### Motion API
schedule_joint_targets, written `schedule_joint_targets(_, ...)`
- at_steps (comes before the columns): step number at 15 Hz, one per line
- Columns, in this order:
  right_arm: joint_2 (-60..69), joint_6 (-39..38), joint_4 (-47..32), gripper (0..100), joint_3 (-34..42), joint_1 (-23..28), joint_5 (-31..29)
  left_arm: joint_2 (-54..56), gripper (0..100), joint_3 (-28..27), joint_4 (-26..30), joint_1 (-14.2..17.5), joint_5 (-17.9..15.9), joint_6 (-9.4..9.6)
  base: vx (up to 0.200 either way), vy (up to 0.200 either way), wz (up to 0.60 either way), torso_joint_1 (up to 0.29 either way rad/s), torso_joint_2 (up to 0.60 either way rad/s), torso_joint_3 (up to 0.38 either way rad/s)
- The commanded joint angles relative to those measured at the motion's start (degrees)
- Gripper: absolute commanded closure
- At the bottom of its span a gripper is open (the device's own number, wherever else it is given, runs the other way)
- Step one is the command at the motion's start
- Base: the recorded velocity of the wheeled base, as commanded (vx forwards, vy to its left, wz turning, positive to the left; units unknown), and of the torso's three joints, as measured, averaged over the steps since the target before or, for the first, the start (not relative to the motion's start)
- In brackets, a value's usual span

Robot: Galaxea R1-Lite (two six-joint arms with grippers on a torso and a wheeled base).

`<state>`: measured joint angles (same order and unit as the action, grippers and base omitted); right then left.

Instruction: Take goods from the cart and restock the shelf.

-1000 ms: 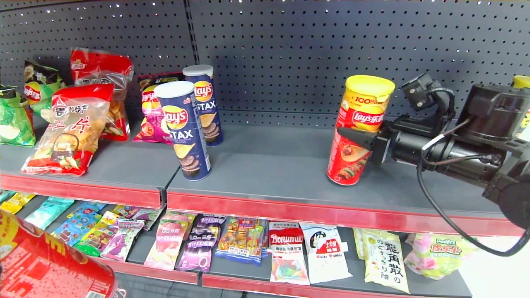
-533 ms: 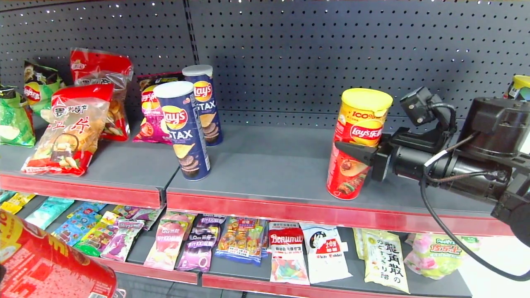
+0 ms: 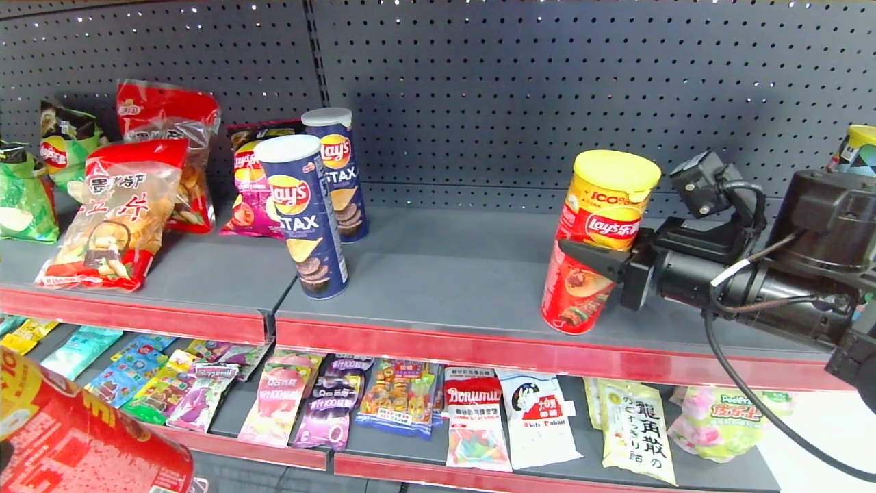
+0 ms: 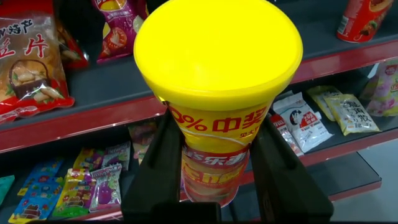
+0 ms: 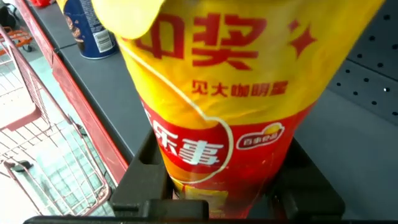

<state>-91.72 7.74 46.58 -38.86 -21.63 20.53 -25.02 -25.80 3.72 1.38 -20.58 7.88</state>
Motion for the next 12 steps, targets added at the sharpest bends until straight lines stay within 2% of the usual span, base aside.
schedule_joint_targets(1,0.1,0.0,-0.3,100,0.1,0.0,0.0,-0.2,100,0.0,0.0,0.0,0.0,0.04,0.000,0.000,0.00,0.000,0.00,0.000)
schedule_joint_targets(4,-0.3,0.0,-0.1,100,0.0,-0.1,0.0,-0.3,100,0.0,0.0,0.0,0.0,0.04,0.000,0.000,0.00,0.000,0.00,0.000)
schedule_joint_targets(5,-0.5,0.1,0.4,0,0.1,-0.1,0.0,-0.3,100,0.0,0.0,0.0,0.0,0.04,0.000,0.000,0.00,0.000,0.00,0.000)
schedule_joint_targets(12,1.9,-0.3,1.4,0,1.2,0.0,-1.6,-0.3,100,0.0,0.0,0.0,-0.1,0.04,0.000,0.000,0.00,0.000,0.00,0.000)
